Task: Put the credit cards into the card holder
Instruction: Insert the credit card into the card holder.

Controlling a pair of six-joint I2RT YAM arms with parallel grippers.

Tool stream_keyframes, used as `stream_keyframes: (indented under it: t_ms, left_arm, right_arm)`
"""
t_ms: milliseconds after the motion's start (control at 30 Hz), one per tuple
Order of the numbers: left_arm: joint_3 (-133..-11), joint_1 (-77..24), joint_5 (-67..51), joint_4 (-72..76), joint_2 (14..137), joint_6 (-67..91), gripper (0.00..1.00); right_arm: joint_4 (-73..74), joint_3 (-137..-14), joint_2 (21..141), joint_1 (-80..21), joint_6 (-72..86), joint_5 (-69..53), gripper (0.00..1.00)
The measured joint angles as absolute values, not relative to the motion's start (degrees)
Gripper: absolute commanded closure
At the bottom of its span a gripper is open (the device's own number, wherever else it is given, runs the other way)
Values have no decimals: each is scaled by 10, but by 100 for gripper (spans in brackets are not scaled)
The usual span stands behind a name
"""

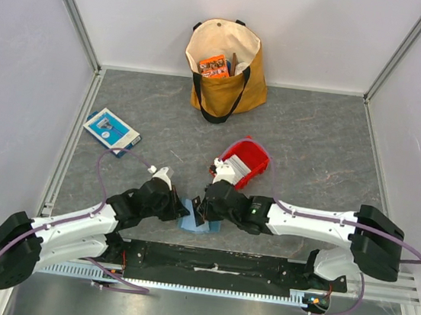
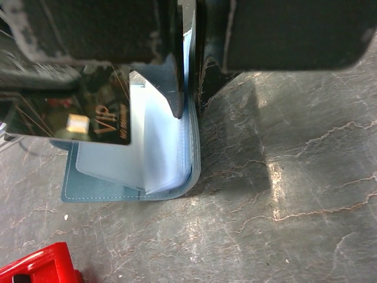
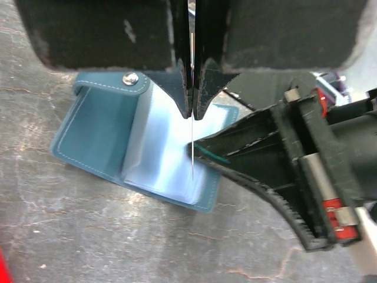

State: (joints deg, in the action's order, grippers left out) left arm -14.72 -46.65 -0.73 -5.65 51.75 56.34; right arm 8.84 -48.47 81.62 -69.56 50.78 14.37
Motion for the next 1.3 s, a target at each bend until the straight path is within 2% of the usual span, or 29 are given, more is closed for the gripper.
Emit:
stream_keyframes:
  t_ms: [133,300,433,500,600,633,733,833,1100,1300]
  left_arm:
    - [-147,-467,-7,-59,512,563,87]
    - [-147,-467,-6,-65,512,562,58]
    - [-147,-467,1,-84,510,561,47]
    - [-147,-467,3,-94,505,561,46]
    - [-147,-467,11,-113,489,561,50]
    - [-147,-467,15,-118,482,561,55]
    - [-147,-467,22,-132,460,562,83]
    - [-147,-467,27,-136,444,565,98]
    - [-147,-467,30,-134,466,565,98]
    - [-147,-467,33,-122,495,565,98]
  right_arm:
    - [112,-487,841,-696,512,166,100]
    - [107,-442,842,-694,520,169,100]
    - [93,-430,842,-693,521,163,100]
    - [81,-430,842,-693,521,161,100]
    - [71,-430,847,-693,521,154,100]
    - [70,-430,850,-693,521,153,100]
    - [67,-430,860,-693,523,151,100]
    - [65,-431,863,-693,528,151,100]
    - [46,-427,861,-688,539,145,100]
    - [-29,-363,837,-647,563,100,100]
